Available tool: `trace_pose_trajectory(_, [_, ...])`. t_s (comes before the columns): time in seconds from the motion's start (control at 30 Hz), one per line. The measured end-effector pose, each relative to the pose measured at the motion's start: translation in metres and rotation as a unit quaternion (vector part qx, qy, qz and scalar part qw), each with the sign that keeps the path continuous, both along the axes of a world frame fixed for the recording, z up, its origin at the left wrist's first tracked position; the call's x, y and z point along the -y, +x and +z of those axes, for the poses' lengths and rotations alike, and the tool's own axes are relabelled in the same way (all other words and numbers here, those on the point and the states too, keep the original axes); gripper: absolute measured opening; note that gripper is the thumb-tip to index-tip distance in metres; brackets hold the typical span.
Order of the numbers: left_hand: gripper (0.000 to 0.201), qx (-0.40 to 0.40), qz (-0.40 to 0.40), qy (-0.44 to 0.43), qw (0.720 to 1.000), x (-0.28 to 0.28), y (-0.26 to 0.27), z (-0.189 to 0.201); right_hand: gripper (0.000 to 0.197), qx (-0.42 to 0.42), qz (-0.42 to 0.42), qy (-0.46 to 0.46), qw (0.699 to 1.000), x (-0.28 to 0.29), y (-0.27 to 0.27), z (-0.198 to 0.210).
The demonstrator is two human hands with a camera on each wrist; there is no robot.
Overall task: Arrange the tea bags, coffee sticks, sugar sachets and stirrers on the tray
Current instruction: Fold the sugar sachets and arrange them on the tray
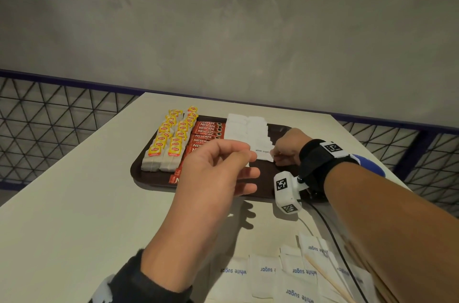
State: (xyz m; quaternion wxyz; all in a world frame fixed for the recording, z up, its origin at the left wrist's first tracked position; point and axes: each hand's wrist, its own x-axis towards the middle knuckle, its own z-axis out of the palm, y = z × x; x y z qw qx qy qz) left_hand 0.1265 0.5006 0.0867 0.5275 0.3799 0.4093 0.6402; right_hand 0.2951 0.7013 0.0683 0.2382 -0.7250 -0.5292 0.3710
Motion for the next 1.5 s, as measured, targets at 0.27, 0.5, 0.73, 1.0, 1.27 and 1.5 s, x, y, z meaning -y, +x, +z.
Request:
trace_pose_trajectory(0.27, [0.009,-0.011,-0.005,-0.01,1.0,-0.001,0.003,-0.001,0.028,0.077,0.062,0.008,0.995,-0.005,-0.005,-0.003])
trace_pose_trajectory(0.5, [0.013,-0.017,-0.001,-0.012,1.0,-0.002,0.003,-0.004,0.028,0.115,0.085,0.006,0.99,-0.012,-0.011,0.0])
trace_pose_trajectory(0.73, [0.016,-0.022,0.002,-0.014,1.0,-0.003,0.003,-0.005,0.031,0.116,0.09,0.003,0.989,-0.019,-0.008,-0.001])
trace_pose_trajectory(1.0, [0.008,-0.007,-0.006,-0.017,1.0,-0.003,0.002,-0.004,0.034,0.066,0.094,-0.026,0.993,-0.014,0.002,0.005])
trace_pose_trajectory(1.27, [0.006,-0.017,-0.008,-0.019,1.0,-0.001,-0.002,-0.001,0.033,0.206,0.308,-0.011,0.929,0.058,0.02,0.053])
trace_pose_trajectory(1.5, [0.004,-0.025,-0.002,-0.003,1.0,0.0,-0.007,-0.001,0.045,0.335,0.458,-0.117,0.815,0.148,0.04,0.058])
